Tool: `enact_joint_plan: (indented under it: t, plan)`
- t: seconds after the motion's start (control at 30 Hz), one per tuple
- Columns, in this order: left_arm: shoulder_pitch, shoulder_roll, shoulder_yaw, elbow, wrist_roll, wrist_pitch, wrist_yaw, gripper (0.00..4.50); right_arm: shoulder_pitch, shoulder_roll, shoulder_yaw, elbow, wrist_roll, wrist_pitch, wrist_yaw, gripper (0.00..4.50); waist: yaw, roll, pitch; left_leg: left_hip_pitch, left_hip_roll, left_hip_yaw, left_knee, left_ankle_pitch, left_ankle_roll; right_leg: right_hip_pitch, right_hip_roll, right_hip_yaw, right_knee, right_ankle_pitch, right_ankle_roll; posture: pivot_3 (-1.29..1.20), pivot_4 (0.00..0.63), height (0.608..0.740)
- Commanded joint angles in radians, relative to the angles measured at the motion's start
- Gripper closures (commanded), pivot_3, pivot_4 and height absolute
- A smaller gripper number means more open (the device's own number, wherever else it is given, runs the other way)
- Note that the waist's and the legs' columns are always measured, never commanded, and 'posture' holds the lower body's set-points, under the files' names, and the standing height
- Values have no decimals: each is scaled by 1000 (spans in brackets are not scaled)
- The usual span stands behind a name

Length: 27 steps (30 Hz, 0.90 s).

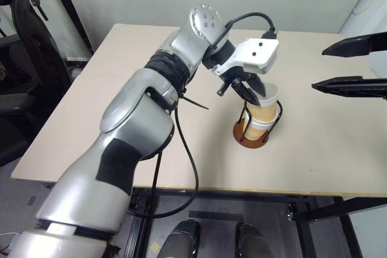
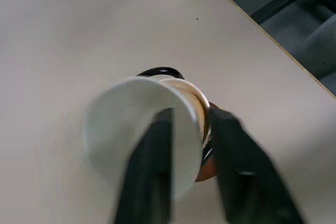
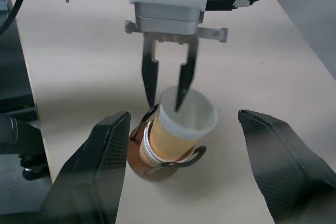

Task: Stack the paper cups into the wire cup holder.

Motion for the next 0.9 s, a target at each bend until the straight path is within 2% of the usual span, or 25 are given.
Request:
enact_joint_plan:
  t: [0.03,0.17,0.37,0.5,0.63,0.77,0.9]
  plan:
    - [-31,-2,70,-20,-33,51,-31,1814,-15,-19,-7,21,-9,-28,2,1109,0,0,0,0,0,0,0,0,0,0,0,0,0,0,0,0,150,740]
    - [-43,-1,152,-36,-59,107,-31,425,-20,-10,22,39,-23,-57,8,1109,0,0,0,0,0,1,0,0,0,0,-1,-1,0,0,1,0,150,740]
    - [-29,97,309,-89,-89,209,-31,425,-15,17,76,75,-56,-110,31,1109,-3,0,0,0,-1,2,0,-1,0,-1,-1,-1,0,-1,2,0,150,740]
    - [139,351,407,-285,-95,324,-24,425,77,20,103,133,-113,-191,82,1109,-24,3,-2,2,0,3,-1,-1,0,-1,1,0,1,-2,2,0,150,740]
    - [357,569,518,-552,-88,487,81,425,184,21,148,226,-234,-330,125,1109,-32,5,-3,4,2,2,0,2,-3,-1,5,-1,3,-4,-1,0,150,740]
    - [534,695,642,-738,-108,639,224,425,252,52,174,306,-321,-432,139,1109,-19,4,-3,3,2,-3,1,3,-4,1,5,-2,3,-7,-12,0,150,740]
    - [640,742,757,-856,-128,731,353,425,225,117,183,345,-346,-455,145,1109,-12,4,-3,4,0,-3,2,4,-3,3,6,-3,2,-5,-15,0,150,740]
